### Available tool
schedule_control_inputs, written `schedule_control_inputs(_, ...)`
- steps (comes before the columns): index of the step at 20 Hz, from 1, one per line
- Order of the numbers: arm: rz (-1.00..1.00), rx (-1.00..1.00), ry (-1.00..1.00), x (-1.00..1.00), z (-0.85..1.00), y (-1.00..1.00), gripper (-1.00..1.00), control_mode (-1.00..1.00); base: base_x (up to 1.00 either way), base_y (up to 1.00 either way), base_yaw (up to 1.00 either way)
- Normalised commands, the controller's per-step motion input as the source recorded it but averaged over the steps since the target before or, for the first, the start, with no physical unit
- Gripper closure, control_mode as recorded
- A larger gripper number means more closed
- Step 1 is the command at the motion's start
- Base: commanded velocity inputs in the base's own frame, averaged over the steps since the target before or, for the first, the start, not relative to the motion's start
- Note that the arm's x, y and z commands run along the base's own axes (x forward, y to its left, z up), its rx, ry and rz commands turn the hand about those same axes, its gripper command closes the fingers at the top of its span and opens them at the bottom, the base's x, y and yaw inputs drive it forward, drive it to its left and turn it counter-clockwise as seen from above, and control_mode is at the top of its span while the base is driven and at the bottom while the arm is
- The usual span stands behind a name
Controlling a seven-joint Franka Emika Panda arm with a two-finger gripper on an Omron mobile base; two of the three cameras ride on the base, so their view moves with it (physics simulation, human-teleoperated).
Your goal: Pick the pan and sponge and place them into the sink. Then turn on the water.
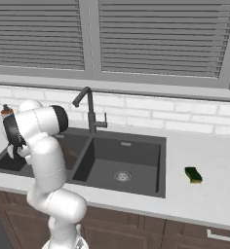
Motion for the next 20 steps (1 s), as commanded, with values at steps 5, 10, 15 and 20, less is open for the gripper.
schedule_control_inputs(5, 0.00, 0.00, 0.00, 0.13, -0.10, 0.04, 1.00, -1.00, 0.00, 0.00, 0.00)
schedule_control_inputs(10, 0.00, 0.00, 0.00, 0.20, -0.11, 0.28, 1.00, -1.00, 0.00, 0.00, 0.00)
schedule_control_inputs(15, -0.01, 0.00, 0.00, 0.20, -0.22, 0.35, 1.00, -1.00, 0.00, 0.00, 0.00)
schedule_control_inputs(20, 0.00, 0.00, -0.01, 0.25, -0.34, 0.21, 1.00, -1.00, 0.00, 0.00, 0.00)
